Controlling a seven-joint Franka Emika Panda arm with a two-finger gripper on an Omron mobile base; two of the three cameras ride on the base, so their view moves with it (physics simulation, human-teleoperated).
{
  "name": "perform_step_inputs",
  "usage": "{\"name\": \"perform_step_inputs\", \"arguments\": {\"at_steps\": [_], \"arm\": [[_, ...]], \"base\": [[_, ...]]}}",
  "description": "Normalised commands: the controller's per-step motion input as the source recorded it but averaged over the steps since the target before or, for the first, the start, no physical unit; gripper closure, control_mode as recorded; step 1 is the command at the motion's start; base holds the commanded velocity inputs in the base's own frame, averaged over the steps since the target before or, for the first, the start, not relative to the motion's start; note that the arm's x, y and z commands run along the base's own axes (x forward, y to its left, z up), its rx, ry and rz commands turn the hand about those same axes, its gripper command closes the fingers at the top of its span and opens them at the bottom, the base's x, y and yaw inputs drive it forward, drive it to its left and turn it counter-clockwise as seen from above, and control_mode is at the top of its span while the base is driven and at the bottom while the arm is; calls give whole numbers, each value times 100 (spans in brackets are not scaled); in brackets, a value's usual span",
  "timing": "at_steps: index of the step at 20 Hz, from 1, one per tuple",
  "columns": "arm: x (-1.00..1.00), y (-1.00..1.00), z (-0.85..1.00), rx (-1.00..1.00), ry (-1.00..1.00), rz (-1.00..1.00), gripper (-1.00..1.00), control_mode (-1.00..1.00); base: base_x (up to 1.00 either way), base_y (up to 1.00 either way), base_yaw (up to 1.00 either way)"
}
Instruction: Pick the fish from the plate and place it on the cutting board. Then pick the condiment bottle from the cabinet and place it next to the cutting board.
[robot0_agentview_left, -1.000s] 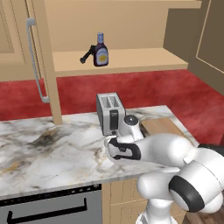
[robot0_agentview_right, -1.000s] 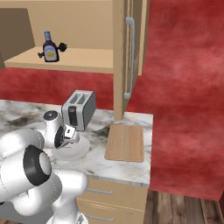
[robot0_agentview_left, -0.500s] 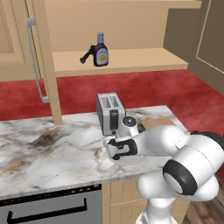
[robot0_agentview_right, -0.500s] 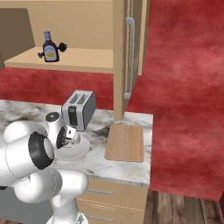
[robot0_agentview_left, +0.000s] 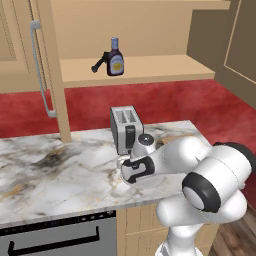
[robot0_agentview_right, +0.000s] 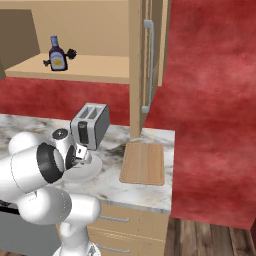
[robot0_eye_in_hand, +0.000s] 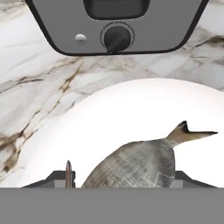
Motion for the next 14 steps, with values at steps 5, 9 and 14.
{"name": "perform_step_inputs", "arguments": {"at_steps": [5,9,14], "arm": [[0,0,0,0,0,0,100,-100],[0,0,0,0,0,0,100,-100],[0,-1,5,1,0,0,100,-100]], "base": [[0,0,0],[0,0,0],[0,0,0]]}}
